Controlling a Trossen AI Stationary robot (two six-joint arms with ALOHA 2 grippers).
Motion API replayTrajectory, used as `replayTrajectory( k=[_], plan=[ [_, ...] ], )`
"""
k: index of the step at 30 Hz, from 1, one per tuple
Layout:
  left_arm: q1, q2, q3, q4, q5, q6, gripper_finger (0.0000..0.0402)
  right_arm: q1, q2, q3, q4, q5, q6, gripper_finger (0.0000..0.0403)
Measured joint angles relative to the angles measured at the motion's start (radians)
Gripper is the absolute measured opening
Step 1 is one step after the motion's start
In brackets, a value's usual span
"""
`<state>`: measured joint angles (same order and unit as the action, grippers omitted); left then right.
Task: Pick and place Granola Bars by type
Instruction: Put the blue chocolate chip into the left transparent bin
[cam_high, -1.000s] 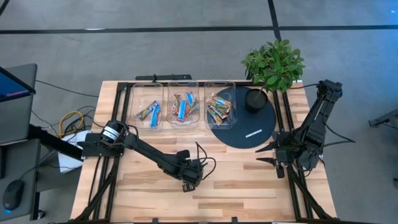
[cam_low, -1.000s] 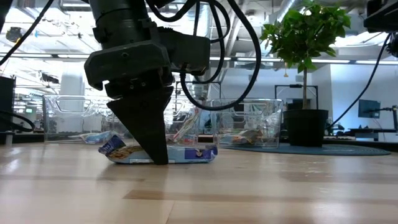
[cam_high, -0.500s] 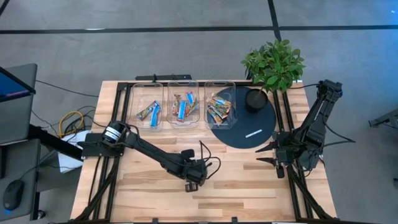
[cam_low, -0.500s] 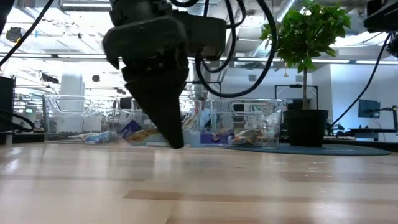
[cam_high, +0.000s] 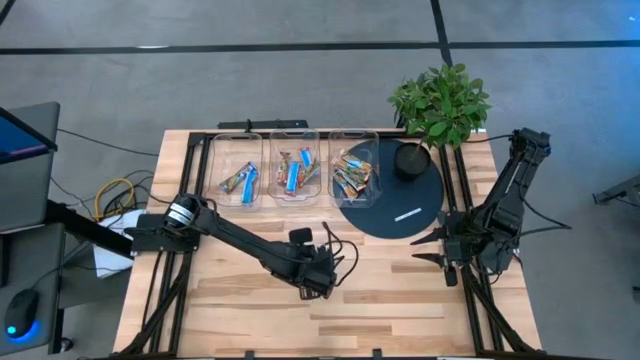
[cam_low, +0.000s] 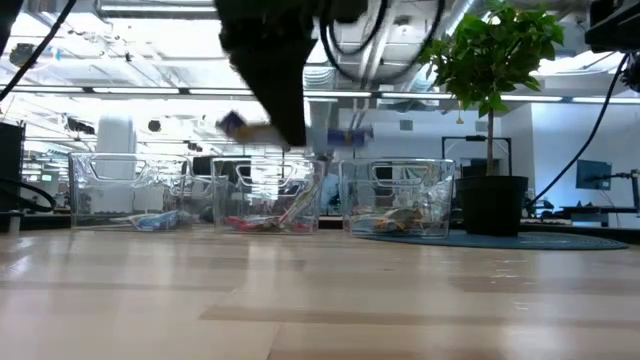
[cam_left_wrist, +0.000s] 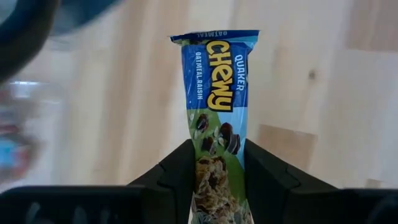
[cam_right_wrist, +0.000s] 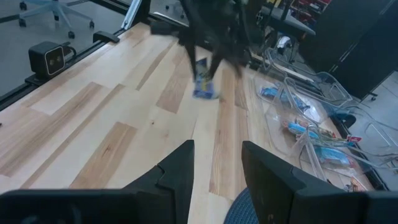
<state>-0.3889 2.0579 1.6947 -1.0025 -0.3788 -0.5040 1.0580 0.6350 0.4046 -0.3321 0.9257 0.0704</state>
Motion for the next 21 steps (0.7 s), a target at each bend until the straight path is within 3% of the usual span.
replayTrajectory(
  k=[5,11,21],
  plan=[
    [0.001,-0.001,0.125,-0.211,-0.145,-0.083,0.0110,0.000,0.000,0.000,-0.002,0.000,0.000,0.0127],
    [0.003,-0.002,0.257,-0.558,-0.315,-0.305,0.0111,0.000,0.000,0.000,-0.003,0.000,0.000,0.0127],
    [0.053,-0.029,0.265,-0.568,-0.342,-0.310,0.0111,0.000,0.000,-0.001,-0.004,-0.005,0.001,0.0127]
  ],
)
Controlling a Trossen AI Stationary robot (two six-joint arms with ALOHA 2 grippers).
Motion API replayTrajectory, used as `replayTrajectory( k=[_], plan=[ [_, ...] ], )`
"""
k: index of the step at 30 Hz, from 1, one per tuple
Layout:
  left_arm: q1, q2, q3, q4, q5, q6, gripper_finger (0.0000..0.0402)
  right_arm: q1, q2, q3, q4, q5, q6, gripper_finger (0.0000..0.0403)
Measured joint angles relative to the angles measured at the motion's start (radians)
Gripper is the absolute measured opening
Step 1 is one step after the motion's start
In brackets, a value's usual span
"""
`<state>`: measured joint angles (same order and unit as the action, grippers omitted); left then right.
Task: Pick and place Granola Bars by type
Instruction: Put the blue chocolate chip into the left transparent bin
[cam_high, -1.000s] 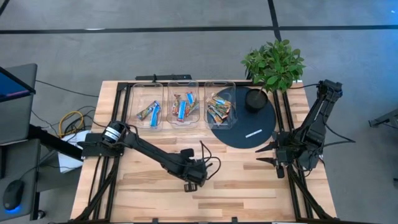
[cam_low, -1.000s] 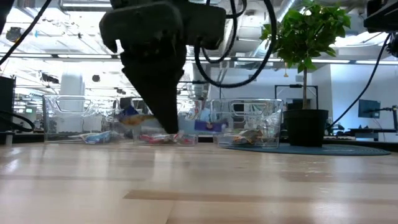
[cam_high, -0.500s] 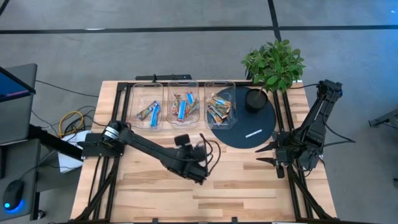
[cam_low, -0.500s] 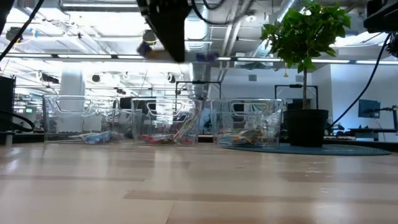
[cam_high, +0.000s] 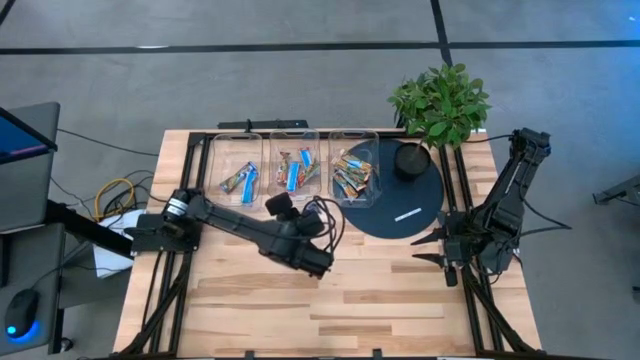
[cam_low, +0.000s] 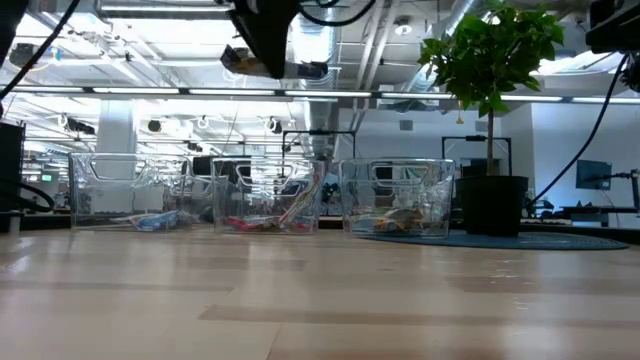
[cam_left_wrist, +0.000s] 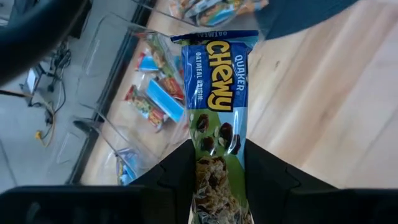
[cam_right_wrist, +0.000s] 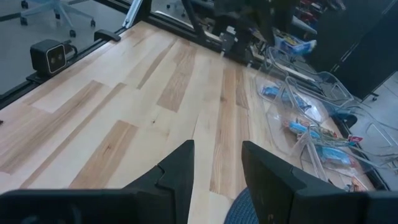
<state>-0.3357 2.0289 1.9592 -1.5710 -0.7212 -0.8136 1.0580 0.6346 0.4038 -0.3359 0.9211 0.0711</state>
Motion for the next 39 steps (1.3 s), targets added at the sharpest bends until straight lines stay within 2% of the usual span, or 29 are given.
replayTrajectory(
  k=[16,21,27,31,34,39],
  plan=[
    [0.174,0.000,0.000,0.000,-0.024,0.125,0.0099,0.000,0.000,0.000,-0.007,-0.003,0.000,0.0127],
    [0.234,0.000,0.000,0.000,0.006,0.212,0.0099,0.000,0.000,0.000,-0.007,-0.003,0.000,0.0127],
    [0.252,-0.005,-0.001,0.001,0.017,0.337,0.0098,0.000,0.000,0.000,-0.007,-0.007,0.006,0.0127],
    [0.257,-0.043,-0.008,0.002,0.017,0.365,0.0098,0.000,0.009,0.000,-0.009,-0.007,0.010,0.0127],
    [0.257,-0.099,-0.065,0.002,0.016,0.365,0.0098,0.000,0.023,0.000,-0.011,-0.007,0.010,0.0127],
    [0.257,-0.279,-0.290,0.001,-0.028,0.279,0.0098,0.000,0.042,0.000,-0.011,-0.007,0.009,0.0127]
  ],
)
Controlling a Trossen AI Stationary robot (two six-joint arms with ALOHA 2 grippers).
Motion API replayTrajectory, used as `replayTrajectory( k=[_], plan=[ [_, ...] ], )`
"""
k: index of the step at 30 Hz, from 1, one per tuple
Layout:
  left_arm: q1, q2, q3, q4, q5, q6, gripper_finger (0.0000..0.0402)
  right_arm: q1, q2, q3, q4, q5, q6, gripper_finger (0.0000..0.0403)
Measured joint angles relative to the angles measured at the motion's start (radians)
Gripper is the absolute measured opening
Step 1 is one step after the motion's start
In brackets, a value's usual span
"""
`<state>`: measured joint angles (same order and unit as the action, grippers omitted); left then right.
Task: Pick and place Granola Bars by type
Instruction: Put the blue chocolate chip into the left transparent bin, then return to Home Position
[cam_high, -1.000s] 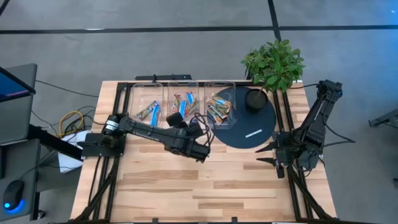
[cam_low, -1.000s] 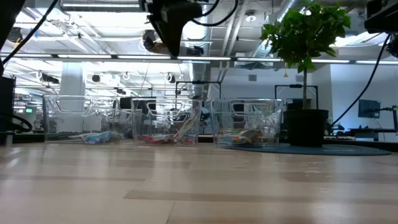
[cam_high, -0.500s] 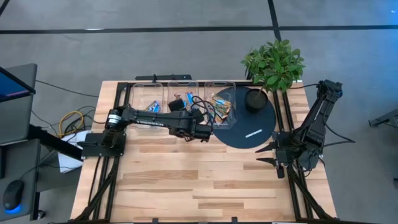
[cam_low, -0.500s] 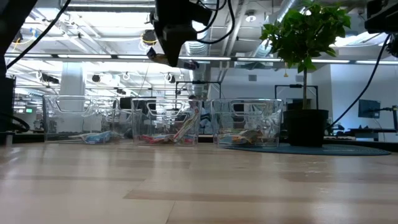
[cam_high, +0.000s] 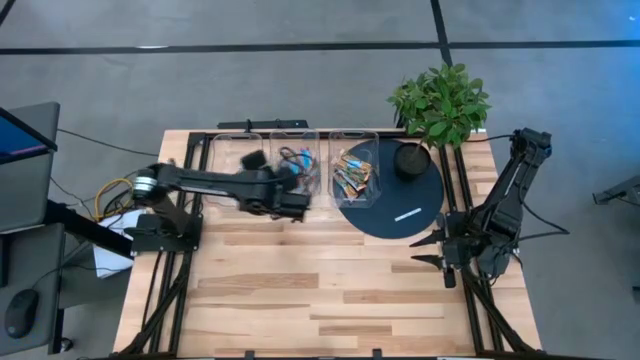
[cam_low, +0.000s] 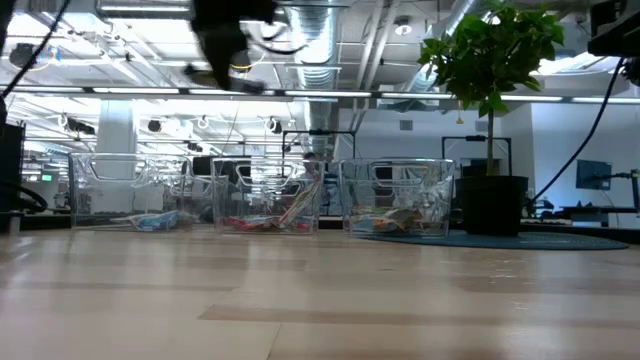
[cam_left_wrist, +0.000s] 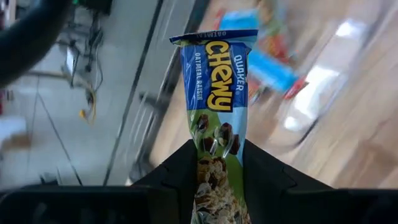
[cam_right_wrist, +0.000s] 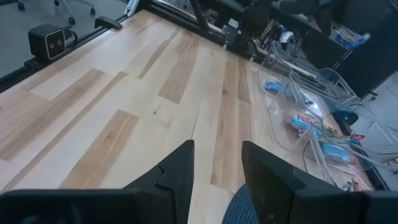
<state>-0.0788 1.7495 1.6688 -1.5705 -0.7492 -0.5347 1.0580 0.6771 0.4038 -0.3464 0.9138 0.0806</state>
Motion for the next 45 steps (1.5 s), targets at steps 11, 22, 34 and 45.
replayTrajectory(
  k=[11,22,34,45],
  plan=[
    [0.076,-0.378,-0.460,0.054,-0.025,-0.460,0.0098,0.000,0.000,0.000,0.020,0.007,-0.011,0.0127],
    [0.287,-0.457,-0.684,0.284,-0.019,-0.505,0.0098,0.000,0.000,0.000,0.026,0.008,-0.013,0.0127],
    [0.481,-0.456,-0.756,0.604,0.144,-0.309,0.0099,0.000,0.000,0.000,0.014,0.008,-0.011,0.0127],
    [0.517,-0.456,-0.811,0.611,0.187,-0.296,0.0141,0.000,0.000,0.000,0.010,0.008,-0.010,0.0127]
  ],
)
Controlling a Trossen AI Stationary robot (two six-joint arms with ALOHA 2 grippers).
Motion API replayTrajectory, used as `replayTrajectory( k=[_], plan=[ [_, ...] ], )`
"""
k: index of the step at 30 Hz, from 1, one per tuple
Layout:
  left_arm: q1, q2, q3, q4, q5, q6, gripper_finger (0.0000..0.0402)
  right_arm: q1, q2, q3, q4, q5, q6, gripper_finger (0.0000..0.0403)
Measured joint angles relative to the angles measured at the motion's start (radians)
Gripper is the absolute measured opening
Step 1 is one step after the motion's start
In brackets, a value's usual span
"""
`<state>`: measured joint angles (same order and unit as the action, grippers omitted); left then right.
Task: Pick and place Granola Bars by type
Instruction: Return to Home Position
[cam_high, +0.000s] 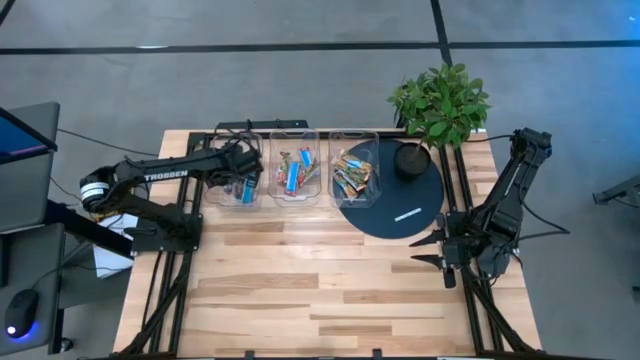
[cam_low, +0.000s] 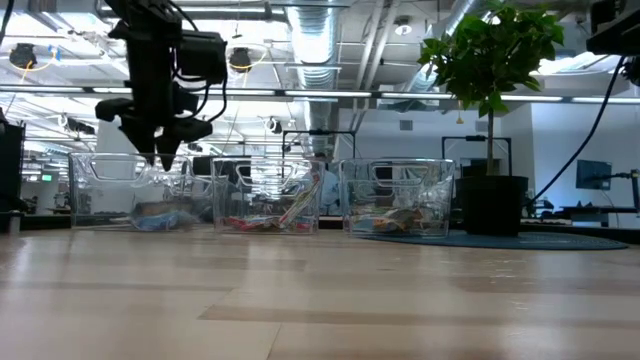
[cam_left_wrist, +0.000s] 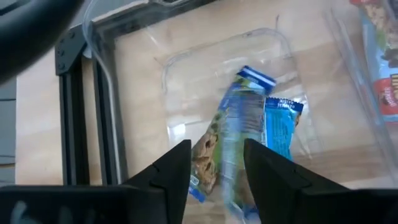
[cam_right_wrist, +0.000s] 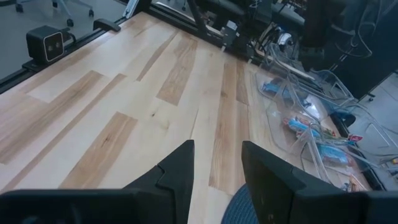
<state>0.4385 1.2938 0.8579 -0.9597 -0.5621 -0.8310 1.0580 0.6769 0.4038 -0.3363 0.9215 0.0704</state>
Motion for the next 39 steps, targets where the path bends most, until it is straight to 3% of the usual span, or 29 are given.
replayTrajectory(
  k=[9,18,20,23,25,28,33,39],
  plan=[
    [-0.001,0.000,-0.001,0.090,0.037,0.192,0.0190,0.000,0.000,0.000,0.018,0.000,-0.038,0.0127],
    [-0.090,0.000,0.058,0.044,0.217,0.430,0.0194,-0.005,-0.004,0.000,0.166,0.011,-0.272,0.0127],
    [-0.136,-0.005,0.061,0.043,0.198,0.496,0.0194,-0.025,-0.017,0.001,0.220,0.042,-0.280,0.0127],
    [-0.198,-0.054,0.047,0.088,0.083,0.551,0.0194,-0.091,-0.047,0.001,0.211,0.046,-0.277,0.0127],
    [-0.240,-0.114,0.021,0.175,0.023,0.609,0.0194,-0.154,-0.073,0.001,0.201,0.038,-0.264,0.0127],
    [-0.290,-0.251,-0.040,0.358,0.035,0.724,0.0194,-0.264,-0.117,0.001,0.195,-0.052,-0.267,0.0127],
    [-0.316,-0.533,-0.224,0.641,0.253,0.874,0.0194,-0.452,-0.166,0.001,0.195,-0.303,-0.327,0.0127],
    [-0.314,-0.851,-0.477,0.854,0.399,0.912,0.0194,-0.642,-0.181,0.001,0.205,-0.454,-0.334,0.0127]
  ],
)
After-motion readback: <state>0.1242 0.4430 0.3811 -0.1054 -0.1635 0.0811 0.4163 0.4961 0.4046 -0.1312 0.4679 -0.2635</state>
